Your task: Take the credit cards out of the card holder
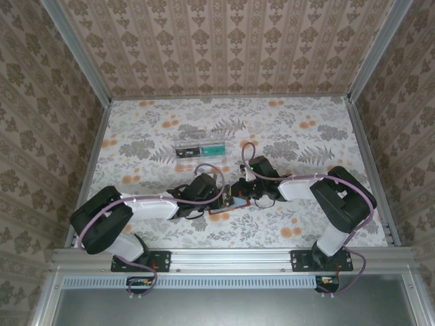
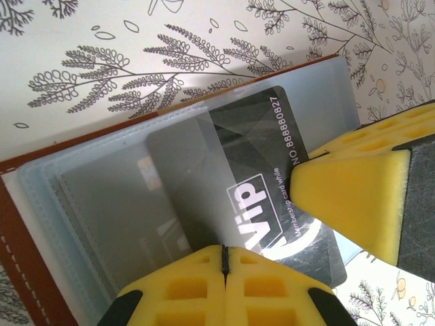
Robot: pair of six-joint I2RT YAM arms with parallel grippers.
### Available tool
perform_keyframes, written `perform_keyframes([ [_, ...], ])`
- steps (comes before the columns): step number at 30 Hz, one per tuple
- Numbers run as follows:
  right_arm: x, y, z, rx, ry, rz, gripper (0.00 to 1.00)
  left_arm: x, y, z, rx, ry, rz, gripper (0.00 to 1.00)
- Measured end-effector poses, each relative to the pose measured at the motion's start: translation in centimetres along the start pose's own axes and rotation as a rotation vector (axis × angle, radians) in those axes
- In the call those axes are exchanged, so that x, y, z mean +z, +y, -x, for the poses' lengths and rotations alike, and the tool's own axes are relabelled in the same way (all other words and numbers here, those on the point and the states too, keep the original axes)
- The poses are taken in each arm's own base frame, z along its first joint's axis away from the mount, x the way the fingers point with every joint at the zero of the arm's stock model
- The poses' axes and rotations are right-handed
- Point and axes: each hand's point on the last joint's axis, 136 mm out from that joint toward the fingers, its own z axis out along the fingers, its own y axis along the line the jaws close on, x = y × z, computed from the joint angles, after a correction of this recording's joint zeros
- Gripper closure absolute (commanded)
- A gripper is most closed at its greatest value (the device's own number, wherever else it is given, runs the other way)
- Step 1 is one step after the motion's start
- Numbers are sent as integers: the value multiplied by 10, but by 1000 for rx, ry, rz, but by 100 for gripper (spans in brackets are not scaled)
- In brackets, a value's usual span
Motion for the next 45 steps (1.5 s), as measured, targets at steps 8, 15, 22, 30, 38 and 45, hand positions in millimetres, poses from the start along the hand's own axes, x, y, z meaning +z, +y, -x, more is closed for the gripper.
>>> perform_keyframes([
  [8, -14, -17, 5, 41, -34, 28, 100, 0, 1, -1, 0, 2, 2, 100],
  [15, -37, -28, 11, 72, -89, 35, 100, -1, 0, -1, 0, -1, -1, 100],
  [22, -65, -28, 18, 62, -141, 24, 100, -2, 0, -1, 0, -1, -2, 100],
  [30, -76, -38, 10, 70, -134, -20, 100, -5, -2, 2, 1, -9, -11, 100],
  [38, -111, -30, 14, 14, -216, -57, 100, -44, -20, 21, 17, -96, -65, 93],
  [45, -136, -1, 24, -112, -264, -103, 100, -110, -31, 46, 60, -255, -119, 31],
])
